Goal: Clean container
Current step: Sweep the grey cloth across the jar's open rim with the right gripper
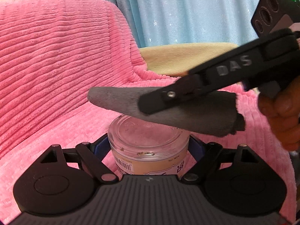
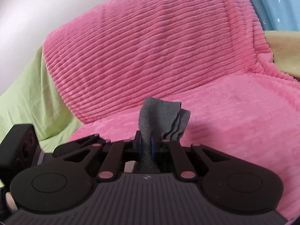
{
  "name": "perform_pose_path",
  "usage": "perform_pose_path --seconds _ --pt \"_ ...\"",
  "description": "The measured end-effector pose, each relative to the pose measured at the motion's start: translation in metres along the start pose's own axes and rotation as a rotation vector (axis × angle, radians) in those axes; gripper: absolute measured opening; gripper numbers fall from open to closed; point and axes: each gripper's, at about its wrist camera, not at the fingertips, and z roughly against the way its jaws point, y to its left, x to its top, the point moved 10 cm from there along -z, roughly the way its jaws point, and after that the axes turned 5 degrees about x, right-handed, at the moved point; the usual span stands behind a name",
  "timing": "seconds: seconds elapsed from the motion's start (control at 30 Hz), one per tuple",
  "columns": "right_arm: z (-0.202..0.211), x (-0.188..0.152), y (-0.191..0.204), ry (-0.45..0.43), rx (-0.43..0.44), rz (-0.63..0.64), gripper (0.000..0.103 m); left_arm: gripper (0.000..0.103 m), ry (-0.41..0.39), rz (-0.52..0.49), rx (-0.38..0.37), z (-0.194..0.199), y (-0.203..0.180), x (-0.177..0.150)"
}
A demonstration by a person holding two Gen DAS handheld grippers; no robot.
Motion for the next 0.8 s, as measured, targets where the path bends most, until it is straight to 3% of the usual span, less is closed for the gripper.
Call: perform_pose_path --seconds 0.27,0.47,0.63,0.8 --pt "0.013 -0.01 0.019 0.106 0.063 0.027 0.007 0.085 -0.002 0.005 0.001 0.002 0.0 0.0" --pt "0.007 -0.014 0.032 0.127 0.113 0.027 0.008 0.085 0.0 0.005 0.003 0.002 0.0 -0.001" --pt "-0.003 -0.013 0.033 0.113 0.131 -0.004 0.008 0.085 0.0 0.007 0.006 0.001 -0.001 -0.001" --pt "-0.016 -0.007 0.024 0.037 0.127 -0.004 0.006 0.085 0.002 -0.003 0.006 -0.003 0.005 0.003"
